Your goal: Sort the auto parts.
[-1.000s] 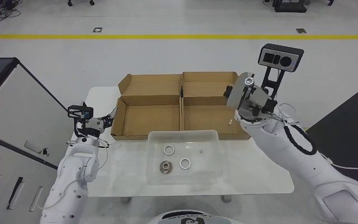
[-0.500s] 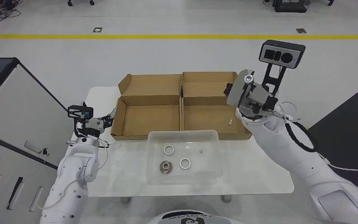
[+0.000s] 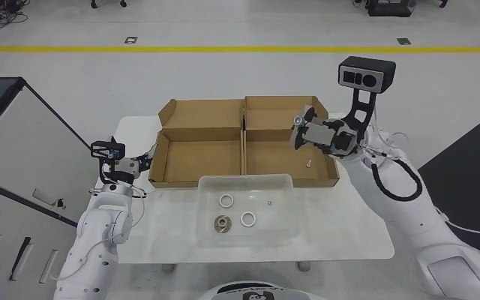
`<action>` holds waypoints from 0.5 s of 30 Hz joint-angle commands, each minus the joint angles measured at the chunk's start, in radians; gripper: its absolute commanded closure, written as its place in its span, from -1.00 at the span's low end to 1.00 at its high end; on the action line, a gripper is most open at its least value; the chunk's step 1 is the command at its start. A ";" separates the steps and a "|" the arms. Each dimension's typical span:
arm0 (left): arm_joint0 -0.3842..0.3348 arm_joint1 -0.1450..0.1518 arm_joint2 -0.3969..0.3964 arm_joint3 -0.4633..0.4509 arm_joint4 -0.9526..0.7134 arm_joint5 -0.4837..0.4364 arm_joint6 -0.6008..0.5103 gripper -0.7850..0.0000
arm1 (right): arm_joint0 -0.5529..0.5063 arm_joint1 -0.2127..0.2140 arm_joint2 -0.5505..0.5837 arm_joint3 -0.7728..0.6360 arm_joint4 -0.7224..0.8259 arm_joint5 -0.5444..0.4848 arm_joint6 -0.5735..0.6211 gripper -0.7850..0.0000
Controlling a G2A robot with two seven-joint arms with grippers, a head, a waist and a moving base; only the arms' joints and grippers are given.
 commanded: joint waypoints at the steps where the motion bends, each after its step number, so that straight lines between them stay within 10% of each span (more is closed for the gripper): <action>1: 0.000 0.000 0.000 0.000 0.000 0.000 0.000 -1.00 | -0.008 -0.003 0.008 -0.007 0.011 -0.004 -0.004 1.00; 15: 0.000 0.000 0.000 0.000 0.000 0.000 0.000 -1.00 | -0.064 -0.041 0.055 -0.064 0.180 -0.060 -0.060 1.00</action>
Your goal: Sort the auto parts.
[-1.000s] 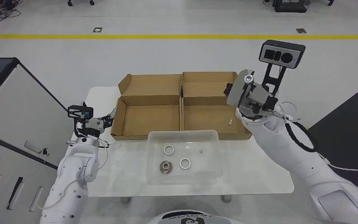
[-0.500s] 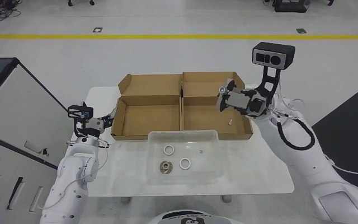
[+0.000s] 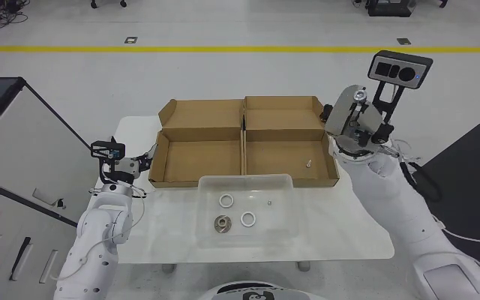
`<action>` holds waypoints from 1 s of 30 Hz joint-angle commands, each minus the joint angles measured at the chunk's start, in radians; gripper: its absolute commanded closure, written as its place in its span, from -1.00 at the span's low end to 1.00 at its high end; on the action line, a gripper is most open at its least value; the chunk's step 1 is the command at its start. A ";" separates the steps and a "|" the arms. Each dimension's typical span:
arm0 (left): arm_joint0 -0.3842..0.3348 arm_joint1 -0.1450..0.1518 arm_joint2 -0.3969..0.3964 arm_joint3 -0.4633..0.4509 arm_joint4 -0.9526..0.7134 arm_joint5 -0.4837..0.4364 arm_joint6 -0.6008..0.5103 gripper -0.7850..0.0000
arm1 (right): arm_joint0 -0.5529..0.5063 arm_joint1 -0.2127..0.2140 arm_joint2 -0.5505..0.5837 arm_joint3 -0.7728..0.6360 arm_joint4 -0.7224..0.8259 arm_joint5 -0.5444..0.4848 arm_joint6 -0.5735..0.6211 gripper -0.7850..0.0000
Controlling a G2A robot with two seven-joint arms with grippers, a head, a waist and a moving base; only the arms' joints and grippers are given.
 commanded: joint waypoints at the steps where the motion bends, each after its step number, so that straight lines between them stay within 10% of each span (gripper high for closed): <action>1: 0.000 0.000 0.000 0.000 0.000 0.000 0.000 -1.00 | -0.005 -0.007 0.008 -0.005 0.017 0.000 0.000 1.00; 30: 0.000 0.000 0.000 0.000 0.000 0.000 0.000 -1.00 | -0.041 -0.040 0.122 0.045 -0.167 0.129 0.128 1.00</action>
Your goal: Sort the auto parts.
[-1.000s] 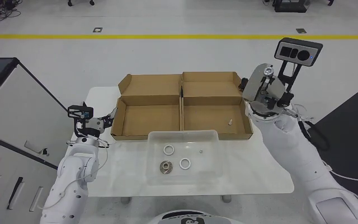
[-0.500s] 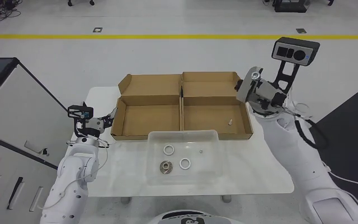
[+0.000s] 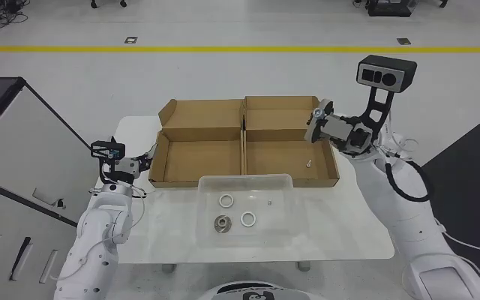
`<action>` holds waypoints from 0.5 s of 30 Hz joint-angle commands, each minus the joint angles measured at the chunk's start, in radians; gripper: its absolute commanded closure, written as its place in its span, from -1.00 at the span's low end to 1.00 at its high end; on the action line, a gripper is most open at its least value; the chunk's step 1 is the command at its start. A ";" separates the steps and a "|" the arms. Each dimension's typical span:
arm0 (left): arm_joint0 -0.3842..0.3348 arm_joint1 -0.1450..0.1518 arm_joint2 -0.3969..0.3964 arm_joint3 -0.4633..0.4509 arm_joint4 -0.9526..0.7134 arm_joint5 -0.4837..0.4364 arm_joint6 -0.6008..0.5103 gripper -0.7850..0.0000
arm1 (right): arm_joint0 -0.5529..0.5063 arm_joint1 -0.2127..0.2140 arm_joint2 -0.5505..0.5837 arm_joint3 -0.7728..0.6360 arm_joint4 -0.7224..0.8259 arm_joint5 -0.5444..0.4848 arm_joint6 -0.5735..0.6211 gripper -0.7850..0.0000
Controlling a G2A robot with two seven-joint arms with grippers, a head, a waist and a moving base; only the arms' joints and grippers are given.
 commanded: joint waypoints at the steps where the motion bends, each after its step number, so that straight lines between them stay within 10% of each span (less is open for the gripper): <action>1: 0.000 0.000 0.000 0.000 0.000 0.000 0.000 -1.00 | -0.007 -0.004 0.003 -0.006 0.033 -0.013 -0.013 1.00; 15: 0.000 0.000 0.000 0.000 0.000 0.000 0.000 -1.00 | -0.028 -0.020 0.018 -0.032 0.121 -0.011 -0.010 1.00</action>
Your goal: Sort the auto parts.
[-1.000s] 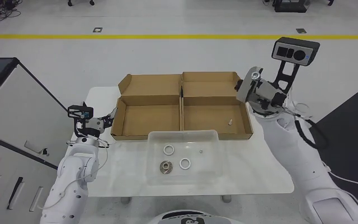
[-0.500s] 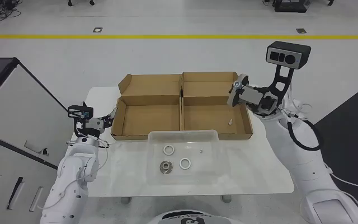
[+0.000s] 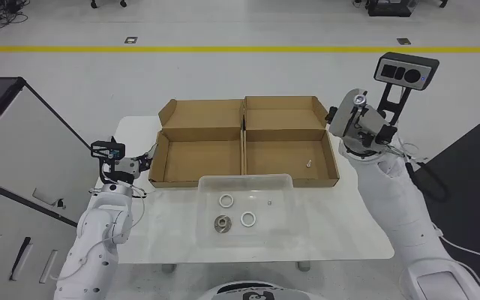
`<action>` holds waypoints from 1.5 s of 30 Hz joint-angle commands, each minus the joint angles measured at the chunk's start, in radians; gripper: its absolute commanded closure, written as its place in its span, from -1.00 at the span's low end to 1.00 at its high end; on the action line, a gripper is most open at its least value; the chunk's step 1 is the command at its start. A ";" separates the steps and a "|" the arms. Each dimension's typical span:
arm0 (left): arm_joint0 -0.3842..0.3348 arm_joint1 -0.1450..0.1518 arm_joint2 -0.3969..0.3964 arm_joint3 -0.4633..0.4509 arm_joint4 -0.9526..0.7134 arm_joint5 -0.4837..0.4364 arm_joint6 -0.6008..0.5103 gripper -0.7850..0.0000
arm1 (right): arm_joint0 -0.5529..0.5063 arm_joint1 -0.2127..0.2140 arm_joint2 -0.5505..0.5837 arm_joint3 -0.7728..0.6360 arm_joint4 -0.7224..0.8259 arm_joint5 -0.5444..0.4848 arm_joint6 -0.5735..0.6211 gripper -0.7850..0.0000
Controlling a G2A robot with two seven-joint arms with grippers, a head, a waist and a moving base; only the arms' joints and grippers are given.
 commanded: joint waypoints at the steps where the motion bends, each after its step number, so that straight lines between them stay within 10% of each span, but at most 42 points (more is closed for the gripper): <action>1: 0.000 0.000 0.000 0.000 0.000 0.000 0.000 -1.00 | 0.000 0.000 0.000 0.000 0.000 0.000 0.000 1.00; 34: 0.000 0.000 0.000 0.000 0.000 0.000 0.000 -1.00 | -0.006 0.001 0.006 -0.002 -0.018 0.013 -0.011 1.00; 45: 0.000 0.000 0.000 0.000 0.000 0.000 0.000 -1.00 | -0.054 0.060 0.312 0.056 -0.288 0.250 0.250 1.00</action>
